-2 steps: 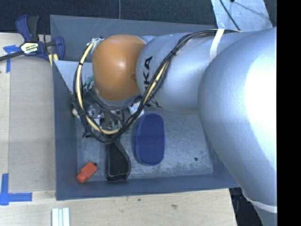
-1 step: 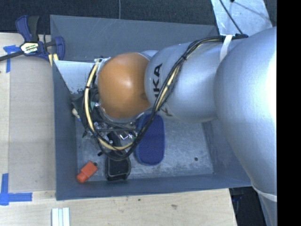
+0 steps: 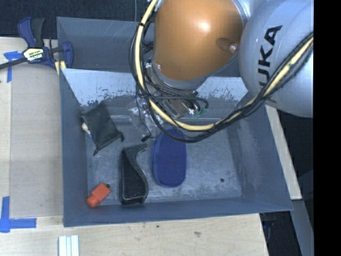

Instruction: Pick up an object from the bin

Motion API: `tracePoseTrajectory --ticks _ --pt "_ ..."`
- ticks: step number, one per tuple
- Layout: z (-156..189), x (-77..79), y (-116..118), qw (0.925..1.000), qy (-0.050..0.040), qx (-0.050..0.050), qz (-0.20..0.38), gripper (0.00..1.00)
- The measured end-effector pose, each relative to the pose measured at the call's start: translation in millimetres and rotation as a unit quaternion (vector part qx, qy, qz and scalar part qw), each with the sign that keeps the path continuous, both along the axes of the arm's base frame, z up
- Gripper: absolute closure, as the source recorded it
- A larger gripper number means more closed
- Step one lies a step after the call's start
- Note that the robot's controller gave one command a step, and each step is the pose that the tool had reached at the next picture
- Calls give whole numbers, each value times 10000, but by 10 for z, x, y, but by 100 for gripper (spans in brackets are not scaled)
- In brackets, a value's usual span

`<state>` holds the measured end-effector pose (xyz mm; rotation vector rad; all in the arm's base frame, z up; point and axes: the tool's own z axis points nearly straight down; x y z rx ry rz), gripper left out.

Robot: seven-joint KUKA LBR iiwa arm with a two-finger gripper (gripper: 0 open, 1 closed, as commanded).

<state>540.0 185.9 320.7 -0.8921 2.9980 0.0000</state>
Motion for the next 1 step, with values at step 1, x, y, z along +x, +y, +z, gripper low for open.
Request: tracePoseTrajectory --ticks 1 --pt "-1395 -104 230 9991 91 -22 404 100"
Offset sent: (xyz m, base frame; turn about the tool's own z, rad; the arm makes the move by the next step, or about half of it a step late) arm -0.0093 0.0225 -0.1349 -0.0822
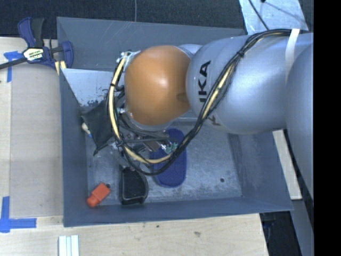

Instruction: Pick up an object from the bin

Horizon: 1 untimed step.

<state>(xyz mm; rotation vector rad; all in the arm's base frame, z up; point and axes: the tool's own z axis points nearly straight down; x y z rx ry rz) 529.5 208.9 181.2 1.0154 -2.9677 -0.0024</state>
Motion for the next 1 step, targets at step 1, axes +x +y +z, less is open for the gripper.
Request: tracePoseTrajectory --ticks 1 --pt "-851 -336 141 9759 -42 31 2183 100"
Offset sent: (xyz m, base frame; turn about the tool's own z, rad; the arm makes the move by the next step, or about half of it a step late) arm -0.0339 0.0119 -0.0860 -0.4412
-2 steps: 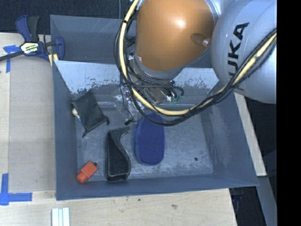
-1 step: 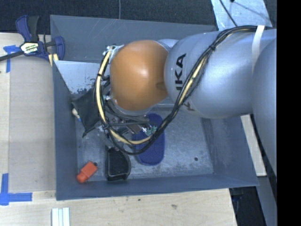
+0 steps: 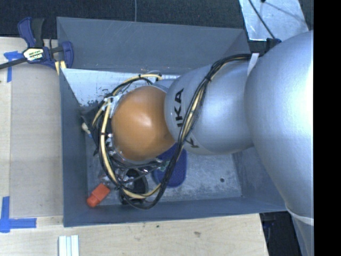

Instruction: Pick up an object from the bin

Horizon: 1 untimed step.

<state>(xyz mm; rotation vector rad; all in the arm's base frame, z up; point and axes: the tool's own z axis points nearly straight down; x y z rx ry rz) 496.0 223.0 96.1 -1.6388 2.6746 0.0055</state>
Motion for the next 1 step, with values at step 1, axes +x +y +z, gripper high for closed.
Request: tracePoseTrajectory --ticks 1 --pt "1402 362 -204 10000 -48 -5 1 100"
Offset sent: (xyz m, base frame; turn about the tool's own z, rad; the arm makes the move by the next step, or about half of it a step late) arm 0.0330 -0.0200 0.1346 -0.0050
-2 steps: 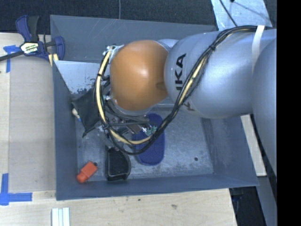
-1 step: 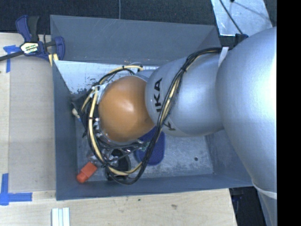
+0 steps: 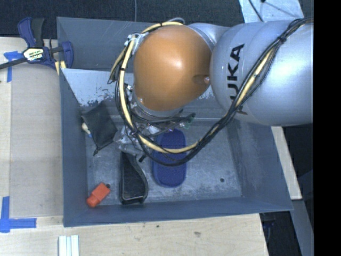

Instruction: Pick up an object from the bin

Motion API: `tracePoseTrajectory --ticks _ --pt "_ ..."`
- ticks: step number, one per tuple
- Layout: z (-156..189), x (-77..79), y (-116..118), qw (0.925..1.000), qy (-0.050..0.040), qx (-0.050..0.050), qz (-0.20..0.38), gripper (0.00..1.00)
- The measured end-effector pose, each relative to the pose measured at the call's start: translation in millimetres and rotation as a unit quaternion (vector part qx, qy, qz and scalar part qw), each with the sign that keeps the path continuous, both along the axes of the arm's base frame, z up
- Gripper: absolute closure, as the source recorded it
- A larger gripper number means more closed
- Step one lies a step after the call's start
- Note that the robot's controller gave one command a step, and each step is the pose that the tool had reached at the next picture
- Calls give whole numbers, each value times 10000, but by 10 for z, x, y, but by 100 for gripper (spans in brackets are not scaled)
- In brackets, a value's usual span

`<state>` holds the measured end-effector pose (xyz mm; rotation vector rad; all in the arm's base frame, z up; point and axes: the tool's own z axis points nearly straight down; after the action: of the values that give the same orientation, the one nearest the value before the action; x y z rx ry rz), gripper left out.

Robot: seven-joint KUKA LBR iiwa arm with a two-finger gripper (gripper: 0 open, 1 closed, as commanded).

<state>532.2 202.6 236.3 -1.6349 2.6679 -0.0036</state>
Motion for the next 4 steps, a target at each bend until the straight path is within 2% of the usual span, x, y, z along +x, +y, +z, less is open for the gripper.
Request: tracePoseTrajectory --ticks 1,2,3,4 --pt "-1106 -260 440 9885 77 -21 1511 100" --pt "253 -436 -66 9871 3 -22 1603 100" --pt "-729 -472 323 9946 81 -21 1035 100" --pt "-693 -451 313 9948 48 -17 1018 0"
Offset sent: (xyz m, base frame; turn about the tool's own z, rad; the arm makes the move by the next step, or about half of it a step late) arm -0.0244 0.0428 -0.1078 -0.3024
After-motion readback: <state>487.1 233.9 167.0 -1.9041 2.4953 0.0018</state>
